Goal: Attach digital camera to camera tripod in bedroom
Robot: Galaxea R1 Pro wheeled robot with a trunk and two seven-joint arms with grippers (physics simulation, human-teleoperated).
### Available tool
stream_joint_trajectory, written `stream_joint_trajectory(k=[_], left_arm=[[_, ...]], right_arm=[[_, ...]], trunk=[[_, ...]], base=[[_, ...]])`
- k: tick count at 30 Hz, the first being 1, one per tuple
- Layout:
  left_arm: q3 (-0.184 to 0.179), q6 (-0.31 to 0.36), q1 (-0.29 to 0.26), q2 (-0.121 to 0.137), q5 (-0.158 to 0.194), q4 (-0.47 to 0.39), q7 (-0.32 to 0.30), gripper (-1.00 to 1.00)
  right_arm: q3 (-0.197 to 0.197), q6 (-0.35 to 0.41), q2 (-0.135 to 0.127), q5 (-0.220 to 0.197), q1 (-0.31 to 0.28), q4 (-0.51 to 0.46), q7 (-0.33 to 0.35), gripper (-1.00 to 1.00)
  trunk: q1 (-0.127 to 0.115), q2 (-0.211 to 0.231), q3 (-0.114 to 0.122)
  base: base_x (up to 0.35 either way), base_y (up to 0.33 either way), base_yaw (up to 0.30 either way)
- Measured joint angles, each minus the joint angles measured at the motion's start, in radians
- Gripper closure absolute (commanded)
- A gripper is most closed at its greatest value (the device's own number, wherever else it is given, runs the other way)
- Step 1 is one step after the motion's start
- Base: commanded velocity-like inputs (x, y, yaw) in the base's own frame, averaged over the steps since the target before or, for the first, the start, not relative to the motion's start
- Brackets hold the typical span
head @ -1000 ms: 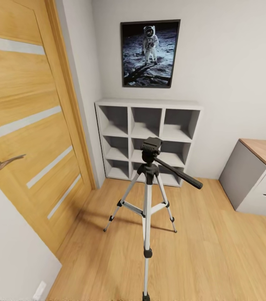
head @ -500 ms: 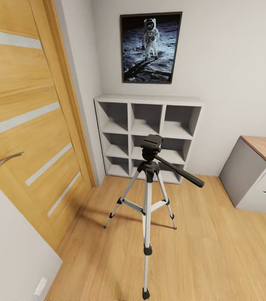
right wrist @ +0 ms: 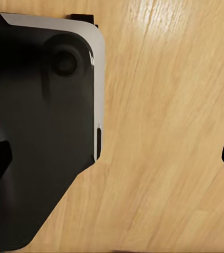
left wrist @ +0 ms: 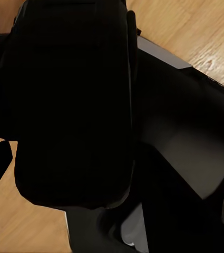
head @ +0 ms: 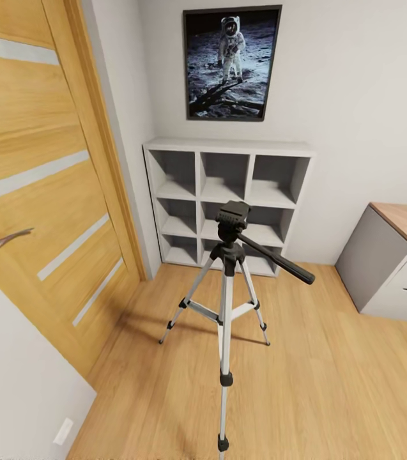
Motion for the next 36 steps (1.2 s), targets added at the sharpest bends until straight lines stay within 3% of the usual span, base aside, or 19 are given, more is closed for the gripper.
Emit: stream_joint_trajectory(k=[36], left_arm=[[0.0, 0.001, 0.0, 0.0, 0.0, 0.0, 0.0, 1.0]], right_arm=[[0.0, 0.0, 0.001, 0.0, 0.0, 0.001, 0.0, -1.0]], trunk=[[0.0, 0.0, -0.058]], base=[[0.0, 0.0, 0.0]])
